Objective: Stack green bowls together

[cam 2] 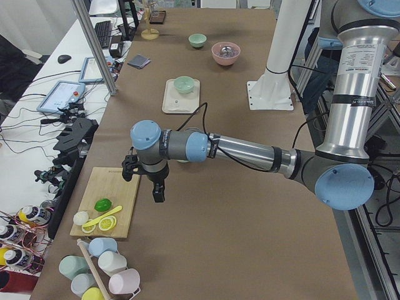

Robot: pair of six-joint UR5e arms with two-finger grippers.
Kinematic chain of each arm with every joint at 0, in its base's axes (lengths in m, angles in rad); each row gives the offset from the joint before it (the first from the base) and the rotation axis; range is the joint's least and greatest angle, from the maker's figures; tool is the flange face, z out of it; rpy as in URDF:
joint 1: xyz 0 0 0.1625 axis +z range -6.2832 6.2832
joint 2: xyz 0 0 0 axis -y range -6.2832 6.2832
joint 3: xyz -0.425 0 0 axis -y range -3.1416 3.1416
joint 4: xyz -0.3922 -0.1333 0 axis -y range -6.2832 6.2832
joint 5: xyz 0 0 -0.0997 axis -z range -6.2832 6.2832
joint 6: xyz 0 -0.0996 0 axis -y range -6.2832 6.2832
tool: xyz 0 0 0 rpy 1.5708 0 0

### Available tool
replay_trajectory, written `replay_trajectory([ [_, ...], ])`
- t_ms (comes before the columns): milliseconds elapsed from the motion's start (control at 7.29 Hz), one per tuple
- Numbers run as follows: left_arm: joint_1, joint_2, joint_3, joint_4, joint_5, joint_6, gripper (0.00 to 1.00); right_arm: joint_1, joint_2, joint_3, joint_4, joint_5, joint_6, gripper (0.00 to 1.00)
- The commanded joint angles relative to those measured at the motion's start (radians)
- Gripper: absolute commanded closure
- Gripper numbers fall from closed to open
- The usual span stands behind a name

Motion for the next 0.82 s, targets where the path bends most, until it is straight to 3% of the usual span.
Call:
replay_trajectory([
  [0,0.007,0.004,-0.013,-0.167,0.003,-0.008,0.02,0.000,0.001,0.006,0.000,0.005,0.000,0.00],
  [412,0.146,-0.041,-0.045,-0.181,0.052,-0.028,0.02,0.000,-0.002,0.006,0.000,0.019,0.000,0.00],
  [686,0.206,-0.050,-0.011,-0.324,0.041,-0.243,0.02,0.000,-0.004,-0.002,-0.002,0.023,0.001,0.00],
])
